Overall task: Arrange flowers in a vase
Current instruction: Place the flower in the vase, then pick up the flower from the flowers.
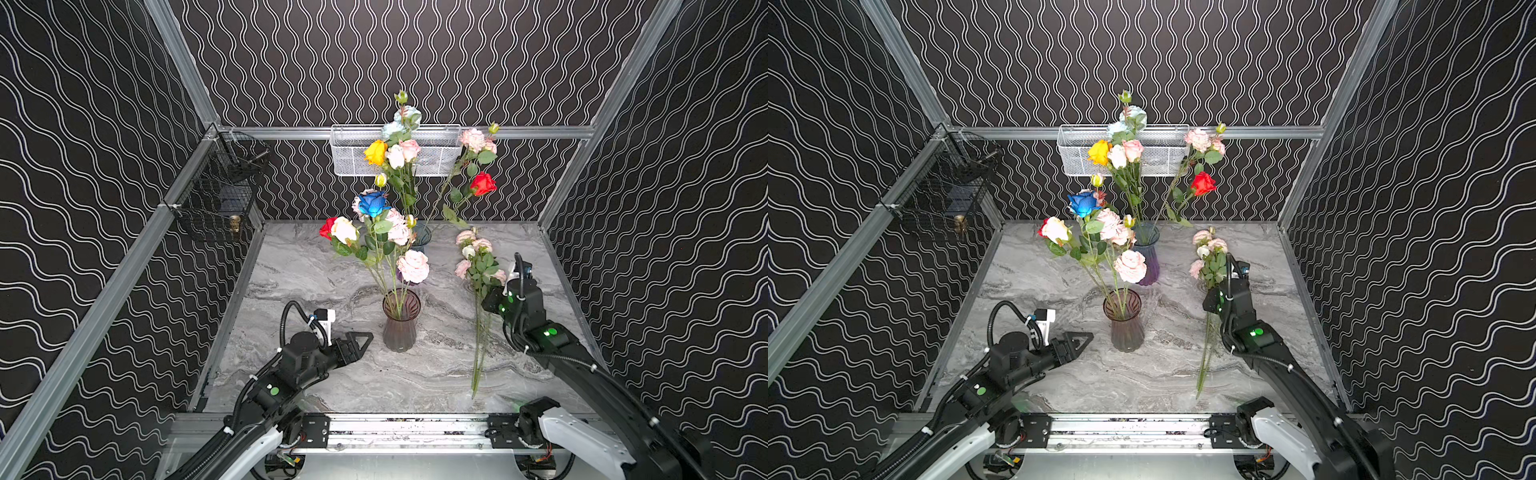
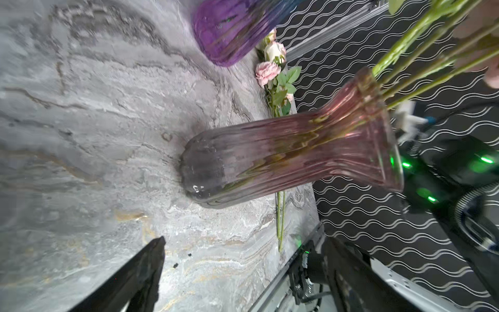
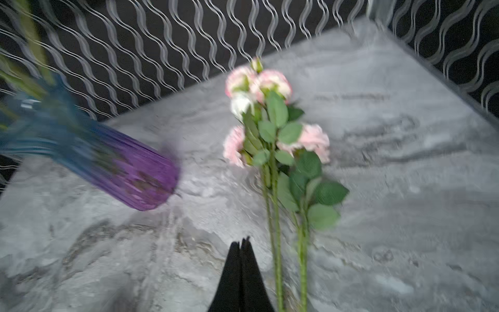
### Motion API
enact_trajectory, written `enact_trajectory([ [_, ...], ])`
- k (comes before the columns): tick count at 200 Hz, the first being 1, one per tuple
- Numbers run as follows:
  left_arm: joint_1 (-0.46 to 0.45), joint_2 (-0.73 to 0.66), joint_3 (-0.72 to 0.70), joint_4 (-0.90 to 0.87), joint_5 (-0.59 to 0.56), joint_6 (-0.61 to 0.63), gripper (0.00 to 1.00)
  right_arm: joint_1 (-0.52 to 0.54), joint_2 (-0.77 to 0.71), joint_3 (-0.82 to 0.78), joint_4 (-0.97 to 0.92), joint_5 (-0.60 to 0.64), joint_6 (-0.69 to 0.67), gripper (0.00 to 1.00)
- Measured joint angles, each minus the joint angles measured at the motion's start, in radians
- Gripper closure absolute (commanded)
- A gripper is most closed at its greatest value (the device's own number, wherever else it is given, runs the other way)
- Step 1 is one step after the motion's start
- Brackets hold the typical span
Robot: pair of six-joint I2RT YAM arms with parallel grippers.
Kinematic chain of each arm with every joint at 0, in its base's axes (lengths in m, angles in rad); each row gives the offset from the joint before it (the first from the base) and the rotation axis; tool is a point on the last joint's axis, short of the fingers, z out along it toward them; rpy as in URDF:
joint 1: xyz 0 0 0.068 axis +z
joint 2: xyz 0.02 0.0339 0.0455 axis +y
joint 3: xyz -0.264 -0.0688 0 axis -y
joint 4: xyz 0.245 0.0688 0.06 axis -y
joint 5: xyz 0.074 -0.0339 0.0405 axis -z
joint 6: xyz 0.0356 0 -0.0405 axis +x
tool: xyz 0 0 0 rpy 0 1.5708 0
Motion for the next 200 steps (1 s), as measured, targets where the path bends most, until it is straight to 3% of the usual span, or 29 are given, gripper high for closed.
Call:
enact_trajectory([
  [11,0.0,0.023,-0.013,0.041,0.021,-0.015,0.07,-0.044,0.051,-0.007,-0.007,-0.037,0.029,0.63],
  [22,0.0,0.043,-0.025,0.076,0.043,-0.035,0.08,-0.075,0.088,-0.021,-0.007,-0.072,0.039,0.58],
  [97,-0.001,0.033,-0.055,0.16,0.091,-0.076,0.08,-0.124,0.333,-0.059,0.016,-0.158,0.067,0.64],
  [119,-0.001,0.004,-0.045,0.15,0.091,-0.076,0.08,-0.127,0.372,-0.059,0.02,-0.158,0.066,0.76],
  [147,-0.001,-0.012,-0.028,0.121,0.079,-0.072,0.08,-0.13,0.402,-0.058,0.032,-0.158,0.062,1.0],
  [200,-0.001,-0.024,0.013,0.058,0.071,-0.051,0.08,-0.131,0.26,-0.056,0.013,-0.087,0.048,1.0],
])
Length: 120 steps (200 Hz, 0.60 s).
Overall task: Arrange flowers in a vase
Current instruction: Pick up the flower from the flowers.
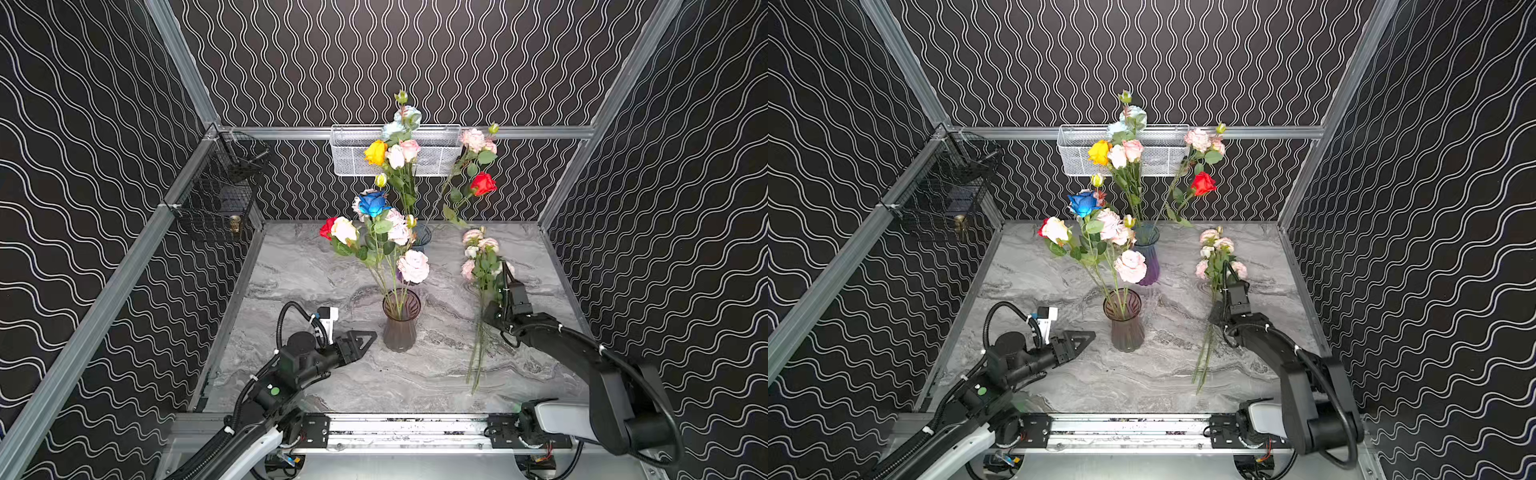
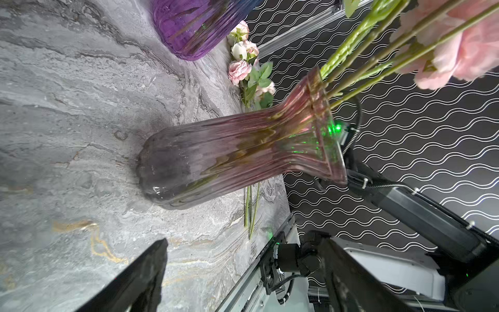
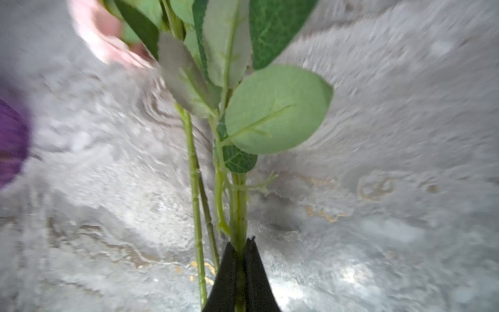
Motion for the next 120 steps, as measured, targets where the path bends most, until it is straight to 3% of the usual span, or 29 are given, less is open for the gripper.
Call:
enact_trajectory([
  [58,0.0,-0.012,0.031,-0.051,-0.007,0.027,0.08,0.011,-0.113,0.119,-0.121,0.069,-0.034,1.0],
  [120,0.0,-0.012,0.032,-0.054,-0.026,0.047,0.08,0.143,-0.198,0.219,-0.217,0.164,-0.071,1.0],
])
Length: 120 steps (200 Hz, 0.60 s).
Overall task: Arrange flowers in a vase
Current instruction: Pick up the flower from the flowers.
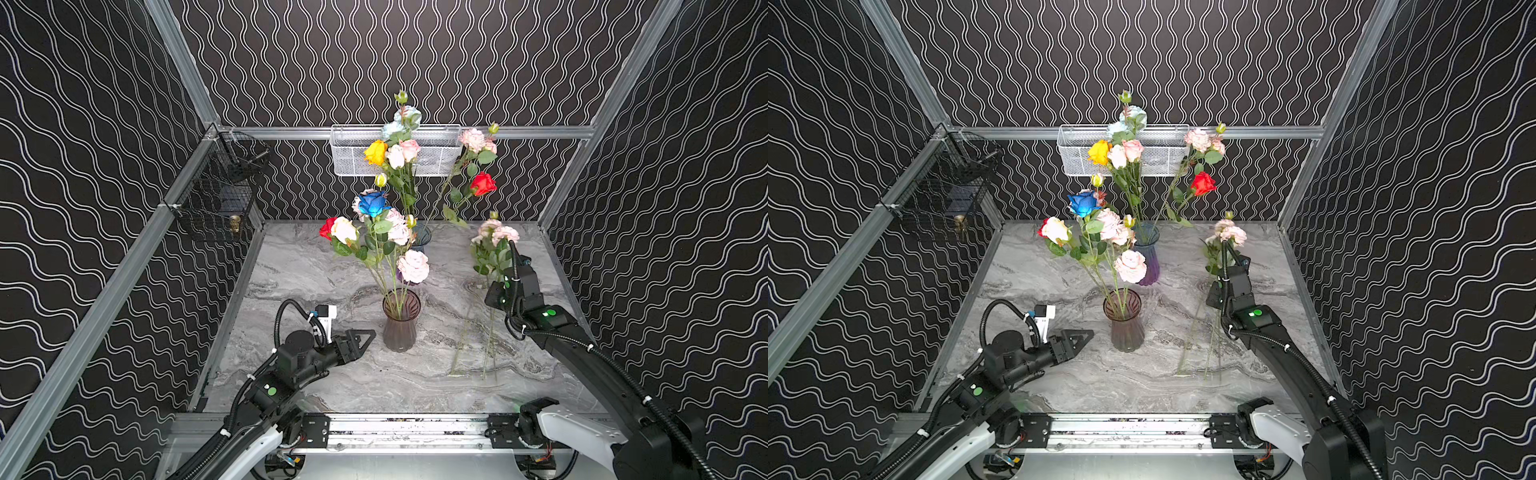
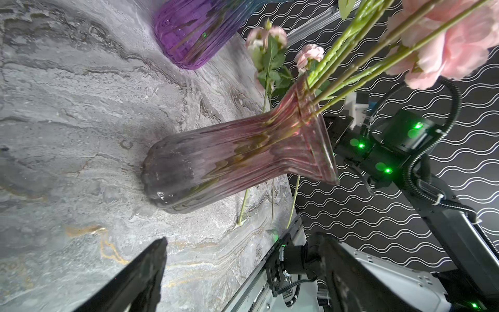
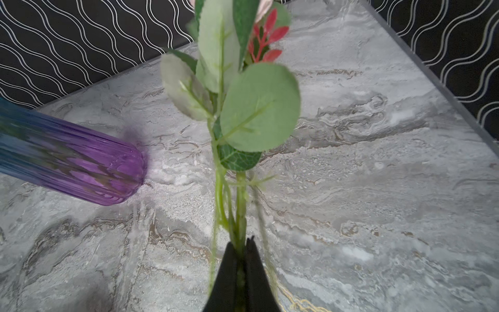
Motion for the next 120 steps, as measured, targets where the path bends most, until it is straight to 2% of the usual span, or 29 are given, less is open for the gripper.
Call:
enact_trajectory([
  [45,0.0,-0.051,0.036,-0.066,-0.013,0.028,0.06,0.027,-0.045,0.053,-0.011,0.0,-0.001,1.0],
  [81,0.0,-0.1,0.04,-0.111,-0.041,0.052,0.06,0.028,0.058,0.047,-0.03,-0.033,-0.009,1.0],
  [120,0.0,-0.131,0.066,-0.173,-0.062,0.077,0.04,0.028,-0.039,0.014,0.004,-0.034,0.001,1.0],
])
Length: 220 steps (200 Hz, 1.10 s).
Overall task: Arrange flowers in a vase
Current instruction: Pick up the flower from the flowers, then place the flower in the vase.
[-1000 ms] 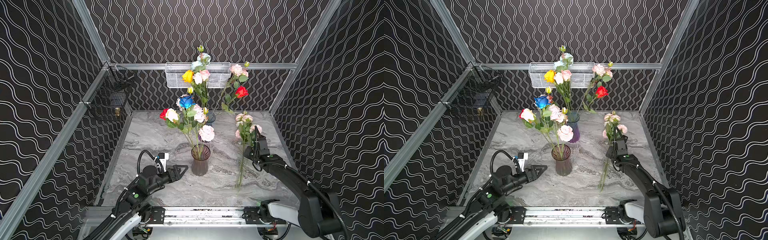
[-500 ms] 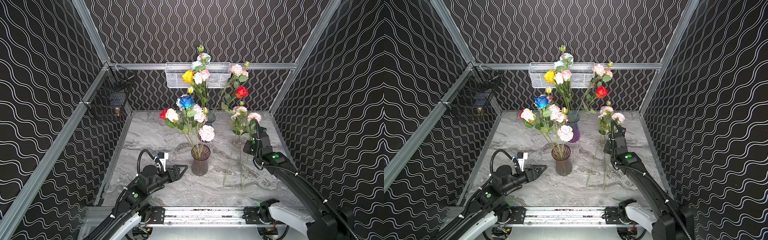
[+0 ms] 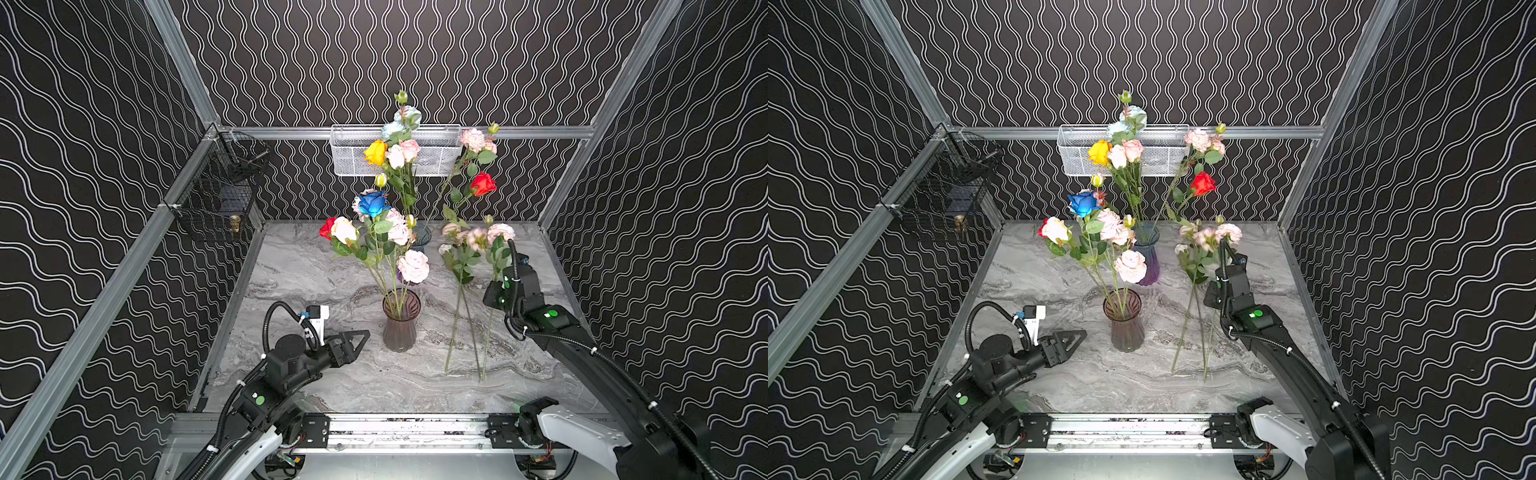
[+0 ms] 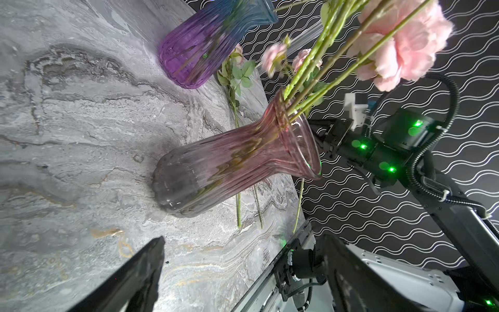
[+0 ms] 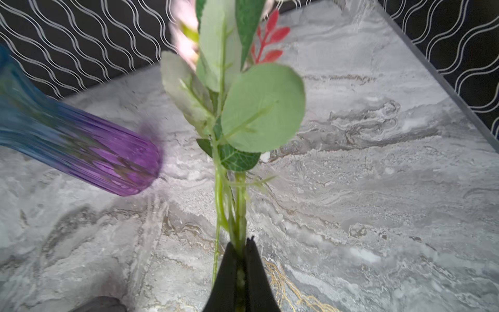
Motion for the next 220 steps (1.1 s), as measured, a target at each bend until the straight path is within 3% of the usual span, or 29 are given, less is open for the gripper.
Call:
enact_trajectory([
  [40,0.0,-0.031,0.046,-0.065,-0.041,0.032,0.03,0.0,-0.201,-0.06,0.092,-0.063,0.018,1.0],
  [77,0.0,-0.088,0.106,-0.135,-0.105,0.066,0.03,0.0,-0.452,-0.203,0.292,-0.108,0.025,1.0],
  [103,0.0,-0.153,0.144,-0.218,-0.209,0.076,0.03,0.0,-0.544,-0.25,0.407,-0.148,0.024,1.0],
  [167,0.0,-0.252,0.219,-0.446,-0.525,0.046,0.03,0.001,-0.538,-0.176,0.613,-0.258,-0.002,1.0],
  [220,0.0,-0.205,0.261,-0.504,-0.624,0.049,0.03,0.011,-0.384,-0.077,0.772,-0.381,-0.019,1.0],
])
